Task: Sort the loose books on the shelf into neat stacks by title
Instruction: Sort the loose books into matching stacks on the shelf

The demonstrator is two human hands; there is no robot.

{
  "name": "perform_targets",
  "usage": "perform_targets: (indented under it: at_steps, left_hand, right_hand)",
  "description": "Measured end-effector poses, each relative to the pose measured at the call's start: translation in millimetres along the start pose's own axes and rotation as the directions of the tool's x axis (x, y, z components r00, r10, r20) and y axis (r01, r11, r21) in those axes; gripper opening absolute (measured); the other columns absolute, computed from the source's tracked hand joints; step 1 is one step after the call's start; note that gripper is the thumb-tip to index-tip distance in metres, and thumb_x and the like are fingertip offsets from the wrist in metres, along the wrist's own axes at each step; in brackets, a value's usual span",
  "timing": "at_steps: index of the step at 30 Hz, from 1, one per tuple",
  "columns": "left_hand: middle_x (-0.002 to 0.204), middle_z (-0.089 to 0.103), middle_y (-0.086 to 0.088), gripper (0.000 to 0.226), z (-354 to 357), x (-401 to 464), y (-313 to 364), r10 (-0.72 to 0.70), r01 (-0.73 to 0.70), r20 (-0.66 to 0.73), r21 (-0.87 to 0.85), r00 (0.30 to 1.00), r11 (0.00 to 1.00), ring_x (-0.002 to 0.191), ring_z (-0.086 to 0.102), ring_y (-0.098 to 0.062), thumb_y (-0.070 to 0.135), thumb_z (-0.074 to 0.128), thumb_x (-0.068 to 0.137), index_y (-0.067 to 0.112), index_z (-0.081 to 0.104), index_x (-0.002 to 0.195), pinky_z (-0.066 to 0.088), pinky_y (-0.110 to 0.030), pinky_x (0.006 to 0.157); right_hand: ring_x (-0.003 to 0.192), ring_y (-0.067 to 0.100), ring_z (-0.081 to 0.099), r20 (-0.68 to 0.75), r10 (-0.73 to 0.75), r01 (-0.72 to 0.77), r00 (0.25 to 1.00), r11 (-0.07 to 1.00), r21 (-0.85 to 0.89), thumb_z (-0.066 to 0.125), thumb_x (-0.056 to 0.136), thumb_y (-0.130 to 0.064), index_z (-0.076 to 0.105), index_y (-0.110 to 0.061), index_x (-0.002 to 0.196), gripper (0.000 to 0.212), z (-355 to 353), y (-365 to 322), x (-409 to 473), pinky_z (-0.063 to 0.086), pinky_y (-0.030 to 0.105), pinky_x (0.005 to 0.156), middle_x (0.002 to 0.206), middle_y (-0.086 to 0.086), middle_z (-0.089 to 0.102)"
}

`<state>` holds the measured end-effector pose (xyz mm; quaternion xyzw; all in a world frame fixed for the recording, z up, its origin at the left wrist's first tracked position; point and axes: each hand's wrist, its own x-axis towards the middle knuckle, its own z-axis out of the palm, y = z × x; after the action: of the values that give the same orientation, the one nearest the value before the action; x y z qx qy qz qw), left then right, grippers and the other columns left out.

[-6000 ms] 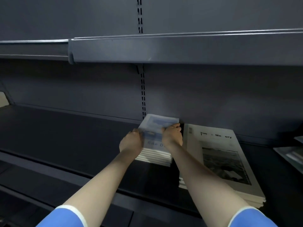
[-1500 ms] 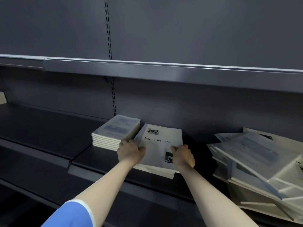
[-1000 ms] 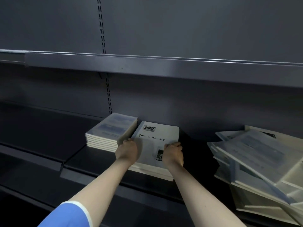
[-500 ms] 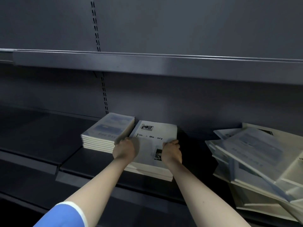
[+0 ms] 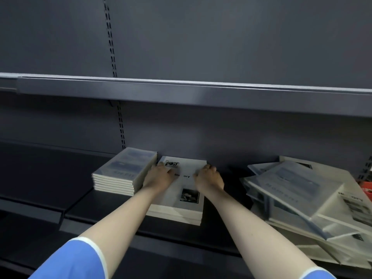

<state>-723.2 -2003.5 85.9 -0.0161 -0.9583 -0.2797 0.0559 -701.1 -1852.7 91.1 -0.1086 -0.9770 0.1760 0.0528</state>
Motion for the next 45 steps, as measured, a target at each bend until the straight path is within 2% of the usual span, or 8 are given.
perform_targets:
  at_steps: [5, 19, 24, 31, 36, 38, 41, 45]
  left_hand:
    - [0.139, 0.043, -0.021, 0.048, -8, -3, 40, 0.120, -0.120, -0.036, 0.000, 0.992, 0.993, 0.127, 0.044, -0.034, 0.033, 0.041, 0.098, 0.002, 0.040, 0.135, 0.037, -0.034, 0.100]
    - [0.146, 0.037, -0.013, 0.057, 37, -28, 140, 0.271, -0.260, 0.111, -0.108, 0.956, 0.960, 0.131, 0.040, -0.030, 0.042, 0.038, 0.098, 0.012, 0.029, 0.146, 0.038, -0.035, 0.101]
    - [0.153, 0.028, -0.012, 0.062, 58, -39, 173, 0.319, -0.310, 0.147, -0.081, 0.936, 0.947, 0.138, 0.031, -0.029, 0.044, 0.037, 0.098, 0.009, 0.026, 0.147, 0.033, -0.037, 0.109]
    - [0.138, 0.046, -0.016, 0.056, 79, -55, 200, 0.304, -0.296, 0.229, -0.068, 0.925, 0.953, 0.124, 0.047, -0.031, 0.046, 0.038, 0.097, 0.003, 0.043, 0.133, 0.040, -0.035, 0.096]
    - [0.116, 0.064, -0.016, 0.053, 92, -61, 202, 0.324, -0.285, 0.268, -0.173, 0.907, 0.943, 0.105, 0.061, -0.030, 0.048, 0.046, 0.093, 0.000, 0.059, 0.113, 0.048, -0.035, 0.084]
    - [0.108, 0.066, -0.014, 0.054, 90, -61, 202, 0.310, -0.265, 0.251, -0.199, 0.917, 0.944, 0.098, 0.062, -0.028, 0.049, 0.052, 0.089, -0.001, 0.060, 0.107, 0.046, -0.033, 0.075]
    - [0.091, 0.056, -0.002, 0.040, 81, -64, 202, 0.262, -0.206, 0.247, -0.233, 0.933, 0.950, 0.084, 0.055, -0.018, 0.046, 0.062, 0.085, 0.009, 0.054, 0.095, 0.040, -0.026, 0.067]
    - [0.084, 0.060, 0.001, 0.027, 69, -71, 202, 0.255, -0.109, 0.316, -0.414, 0.914, 0.904, 0.071, 0.058, -0.012, 0.037, 0.068, 0.082, 0.019, 0.048, 0.081, 0.042, -0.020, 0.048]
  right_hand:
    - [0.132, 0.033, 0.036, -0.078, 0.018, -0.026, 0.997, 0.995, -0.097, 0.035, 0.101, -0.039, 0.031, 0.000, 0.145, 0.059, -37, 23, 4, 0.036, 0.038, 0.104, 0.146, 0.019, 0.034]
    - [0.133, 0.034, 0.036, -0.226, 0.271, -0.290, 0.936, 0.956, -0.052, 0.037, 0.100, -0.032, 0.034, 0.000, 0.143, 0.053, -108, 154, -23, 0.034, 0.038, 0.106, 0.146, 0.018, 0.035]
    - [0.131, 0.034, 0.037, -0.230, 0.341, -0.367, 0.912, 0.927, -0.081, 0.033, 0.099, -0.023, 0.034, 0.002, 0.143, 0.051, -118, 196, -40, 0.033, 0.038, 0.107, 0.144, 0.020, 0.037]
    - [0.131, 0.034, 0.036, -0.252, 0.380, -0.400, 0.890, 0.916, -0.030, 0.029, 0.100, -0.038, 0.033, 0.005, 0.142, 0.060, -114, 226, -53, 0.030, 0.039, 0.107, 0.143, 0.021, 0.039]
    - [0.136, 0.036, 0.029, -0.283, 0.385, -0.405, 0.878, 0.914, -0.013, 0.024, 0.099, -0.047, 0.017, 0.009, 0.146, 0.074, -106, 228, -56, 0.024, 0.040, 0.113, 0.148, 0.027, 0.027]
    - [0.137, 0.037, 0.028, -0.306, 0.380, -0.404, 0.873, 0.915, -0.016, 0.024, 0.099, -0.049, 0.016, 0.009, 0.147, 0.076, -105, 229, -57, 0.024, 0.041, 0.113, 0.148, 0.027, 0.027]
    - [0.136, 0.036, 0.030, -0.306, 0.369, -0.392, 0.878, 0.920, -0.017, 0.025, 0.098, -0.052, 0.018, 0.008, 0.146, 0.077, -104, 231, -57, 0.025, 0.042, 0.114, 0.147, 0.026, 0.031]
    - [0.132, 0.034, 0.037, -0.314, 0.323, -0.333, 0.893, 0.943, 0.021, 0.029, 0.097, -0.055, 0.029, 0.004, 0.143, 0.075, -106, 236, -58, 0.029, 0.042, 0.111, 0.143, 0.022, 0.041]
